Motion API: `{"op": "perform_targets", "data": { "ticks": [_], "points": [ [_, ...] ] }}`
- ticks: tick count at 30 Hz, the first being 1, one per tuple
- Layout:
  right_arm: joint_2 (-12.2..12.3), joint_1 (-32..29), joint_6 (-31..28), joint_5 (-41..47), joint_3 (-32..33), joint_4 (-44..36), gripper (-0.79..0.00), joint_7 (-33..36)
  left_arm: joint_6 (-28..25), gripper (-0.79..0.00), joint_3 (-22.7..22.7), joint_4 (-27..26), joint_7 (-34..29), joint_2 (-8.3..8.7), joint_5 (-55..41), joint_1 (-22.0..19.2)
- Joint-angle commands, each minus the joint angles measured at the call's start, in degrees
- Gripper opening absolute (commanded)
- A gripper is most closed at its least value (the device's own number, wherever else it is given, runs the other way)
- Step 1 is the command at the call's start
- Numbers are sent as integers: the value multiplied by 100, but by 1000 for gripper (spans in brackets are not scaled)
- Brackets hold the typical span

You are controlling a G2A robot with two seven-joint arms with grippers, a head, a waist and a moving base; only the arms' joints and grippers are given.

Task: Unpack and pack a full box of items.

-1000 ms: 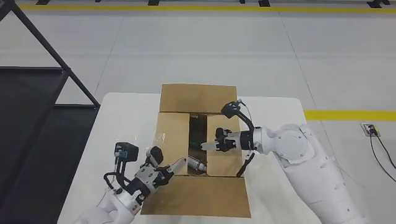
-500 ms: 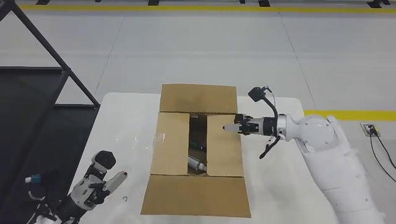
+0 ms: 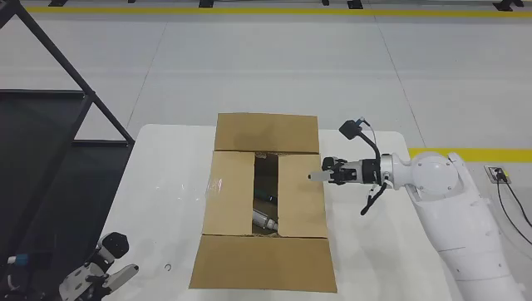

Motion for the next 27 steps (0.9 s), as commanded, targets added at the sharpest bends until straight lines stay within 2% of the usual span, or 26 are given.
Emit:
{"op": "perform_targets", "data": {
  "ticks": [1,6,12,15,22,27],
  "points": [
    [0,0,0,0,0,0,0,0,0,0,0,0,-1,0,-1,0],
    [-22,-58,-91,462,68,378,0,-583,138,0,223,-128,-228,33,152,-10],
    [-113,358,-604,257,-96,1432,0,-1817,36,0,444,16,-828,143,-286,24],
    [-206,630,-943,293,-330,1965,0,-2087,-54,0,479,74,-1090,209,-600,92],
    [-510,1268,-1292,101,-954,3226,0,-2878,-189,0,652,-69,-955,453,-714,407],
    [-730,1525,-1444,-23,-1304,3772,0,-3364,-413,0,810,-115,-731,658,-627,620]
  ]
}}
